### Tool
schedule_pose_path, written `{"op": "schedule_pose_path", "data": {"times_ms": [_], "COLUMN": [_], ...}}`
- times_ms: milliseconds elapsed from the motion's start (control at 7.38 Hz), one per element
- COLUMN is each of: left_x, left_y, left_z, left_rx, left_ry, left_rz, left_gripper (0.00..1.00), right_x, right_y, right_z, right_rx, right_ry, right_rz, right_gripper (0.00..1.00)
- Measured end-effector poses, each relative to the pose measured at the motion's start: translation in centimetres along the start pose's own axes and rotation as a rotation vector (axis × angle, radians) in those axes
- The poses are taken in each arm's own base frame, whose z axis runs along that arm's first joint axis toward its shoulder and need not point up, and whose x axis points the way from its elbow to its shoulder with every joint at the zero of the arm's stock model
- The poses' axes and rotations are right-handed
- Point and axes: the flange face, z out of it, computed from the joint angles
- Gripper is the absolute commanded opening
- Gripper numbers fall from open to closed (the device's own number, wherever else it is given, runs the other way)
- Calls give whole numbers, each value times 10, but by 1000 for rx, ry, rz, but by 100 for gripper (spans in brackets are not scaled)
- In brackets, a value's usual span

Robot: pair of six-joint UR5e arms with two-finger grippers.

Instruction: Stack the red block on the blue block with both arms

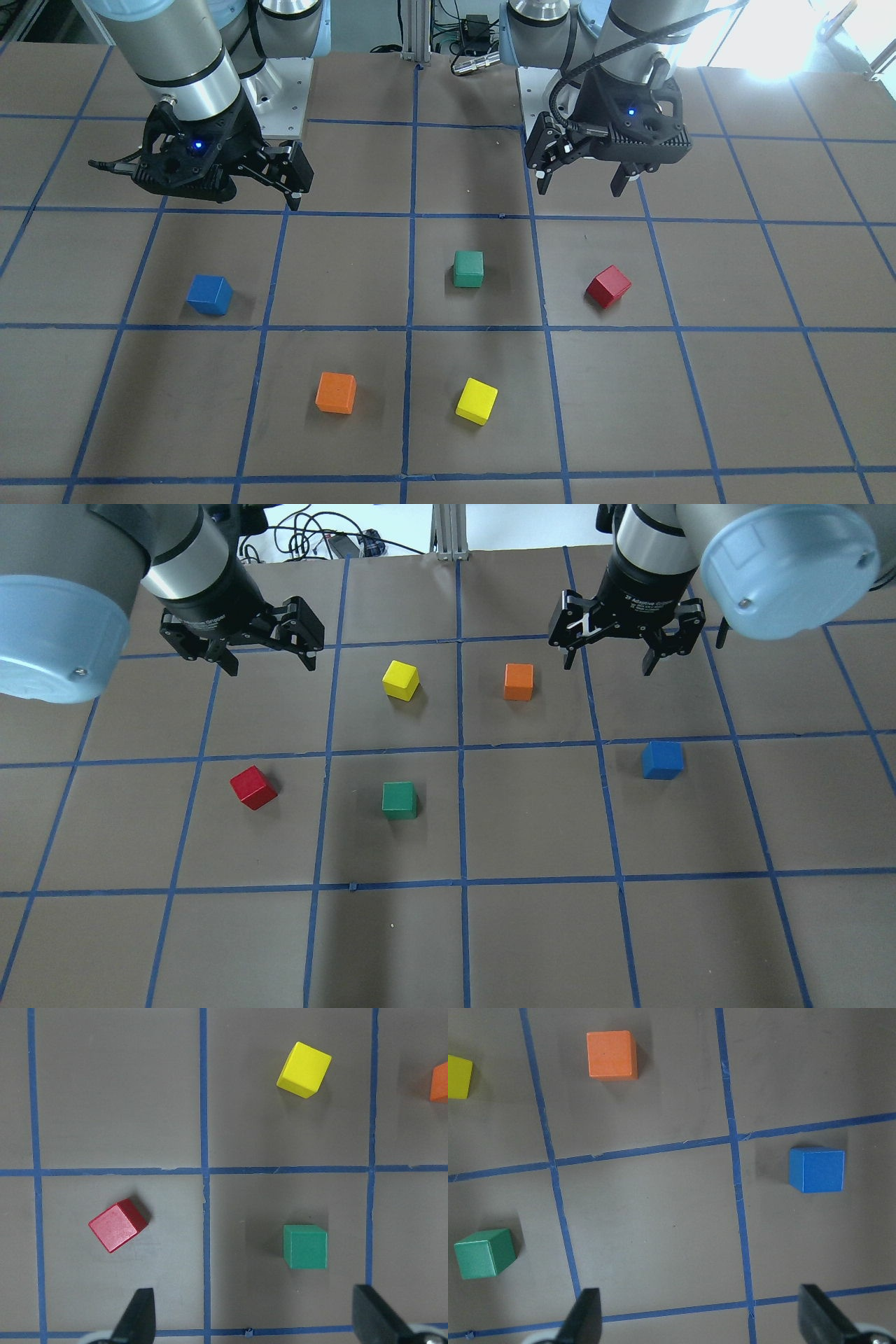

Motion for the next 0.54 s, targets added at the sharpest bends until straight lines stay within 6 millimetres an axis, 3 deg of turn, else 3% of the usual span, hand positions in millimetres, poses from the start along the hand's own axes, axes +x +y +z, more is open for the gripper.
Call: {"op": "schedule_pose_path", "data": {"times_ms": [271,542], "left_x": [0,-7], "left_y": [2,5], "left_z": [0,14], "left_rx": [-6,-37], "left_ry": [5,-1], "left_rz": [9,1], "left_gripper": [100,100], "right_x": [0,1], "right_y": [0,0], "right_z": [0,1], "right_rx": [0,0], "right_ry": [1,9], "right_rz": [-2,-4], "right_gripper": [100,100]}}
